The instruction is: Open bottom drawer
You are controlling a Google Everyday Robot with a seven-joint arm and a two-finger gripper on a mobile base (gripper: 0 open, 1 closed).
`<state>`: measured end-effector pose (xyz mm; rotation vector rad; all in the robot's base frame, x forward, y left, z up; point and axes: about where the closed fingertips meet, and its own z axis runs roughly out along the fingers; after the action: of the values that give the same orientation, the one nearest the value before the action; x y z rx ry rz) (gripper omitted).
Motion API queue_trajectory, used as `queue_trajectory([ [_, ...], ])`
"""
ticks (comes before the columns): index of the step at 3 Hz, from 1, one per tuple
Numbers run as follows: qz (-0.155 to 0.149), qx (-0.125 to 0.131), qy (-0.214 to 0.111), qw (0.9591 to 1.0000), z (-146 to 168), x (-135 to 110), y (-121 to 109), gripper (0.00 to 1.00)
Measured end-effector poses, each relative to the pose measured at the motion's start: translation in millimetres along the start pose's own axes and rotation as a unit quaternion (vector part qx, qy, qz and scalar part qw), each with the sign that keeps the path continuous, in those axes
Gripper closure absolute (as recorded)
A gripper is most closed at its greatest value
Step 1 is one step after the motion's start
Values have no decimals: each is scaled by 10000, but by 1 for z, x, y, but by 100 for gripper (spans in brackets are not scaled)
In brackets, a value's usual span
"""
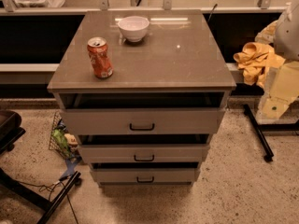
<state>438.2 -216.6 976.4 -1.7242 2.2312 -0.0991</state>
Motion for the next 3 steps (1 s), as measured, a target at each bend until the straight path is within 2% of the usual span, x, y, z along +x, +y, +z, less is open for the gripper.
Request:
queue_trajectory([
  [1,0,0,0,10000,0,0,0,0],
  [2,26,93,-152,9998,12,1,1,0],
  [3,143,334,-533,9979,42,8,5,0],
])
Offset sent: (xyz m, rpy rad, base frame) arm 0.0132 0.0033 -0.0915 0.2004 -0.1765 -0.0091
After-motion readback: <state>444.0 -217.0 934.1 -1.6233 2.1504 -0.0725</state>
